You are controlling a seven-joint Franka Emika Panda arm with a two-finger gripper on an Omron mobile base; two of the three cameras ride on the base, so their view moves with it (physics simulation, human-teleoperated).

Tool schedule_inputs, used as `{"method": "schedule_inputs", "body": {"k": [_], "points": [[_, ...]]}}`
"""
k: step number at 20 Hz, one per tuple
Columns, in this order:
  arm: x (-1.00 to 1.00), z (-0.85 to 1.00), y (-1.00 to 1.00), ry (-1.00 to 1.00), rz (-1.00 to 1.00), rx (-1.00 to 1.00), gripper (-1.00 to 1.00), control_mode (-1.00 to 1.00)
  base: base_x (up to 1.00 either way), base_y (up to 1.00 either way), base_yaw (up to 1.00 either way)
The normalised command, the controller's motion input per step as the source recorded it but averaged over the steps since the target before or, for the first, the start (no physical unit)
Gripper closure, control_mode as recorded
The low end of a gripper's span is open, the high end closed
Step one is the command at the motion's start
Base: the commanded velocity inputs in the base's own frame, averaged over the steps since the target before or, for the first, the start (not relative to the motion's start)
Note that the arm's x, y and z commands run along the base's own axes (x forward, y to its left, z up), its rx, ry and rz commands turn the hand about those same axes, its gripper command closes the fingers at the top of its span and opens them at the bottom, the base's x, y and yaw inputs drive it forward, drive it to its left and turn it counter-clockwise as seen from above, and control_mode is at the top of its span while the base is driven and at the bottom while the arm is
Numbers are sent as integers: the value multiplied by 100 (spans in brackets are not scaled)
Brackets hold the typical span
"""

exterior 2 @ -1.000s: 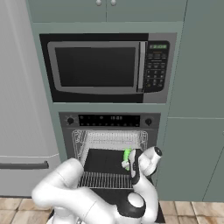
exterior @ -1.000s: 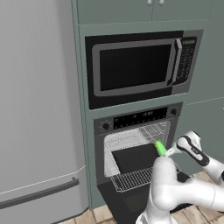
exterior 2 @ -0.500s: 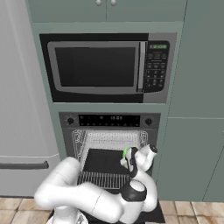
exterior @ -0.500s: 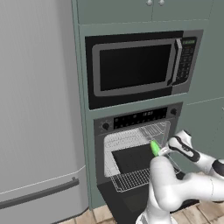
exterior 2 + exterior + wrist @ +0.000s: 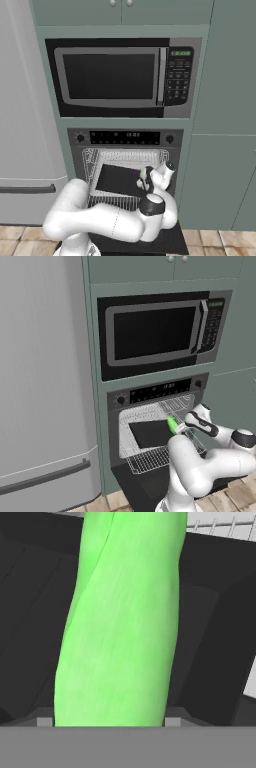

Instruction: Place the corn on the bottom rack of the oven.

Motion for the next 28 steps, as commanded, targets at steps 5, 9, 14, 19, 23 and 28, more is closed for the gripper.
{"method": "schedule_inputs", "body": {"k": [5,9,14,19,23,28], "points": [[9,-38,7,0,0,0,100,-100,0,0,0],[0,-20,4,-1,0,0,-100,-100,0,0,0],[-4,-1,-2,-5,0,0,-100,-100,0,0,0],[-25,6,-12,-8,0,1,-100,-100,0,0,0],[-44,45,-41,-5,0,5,-100,-100,0,0,0],[-65,84,-57,-1,-3,5,-100,-100,0,0,0]]}}
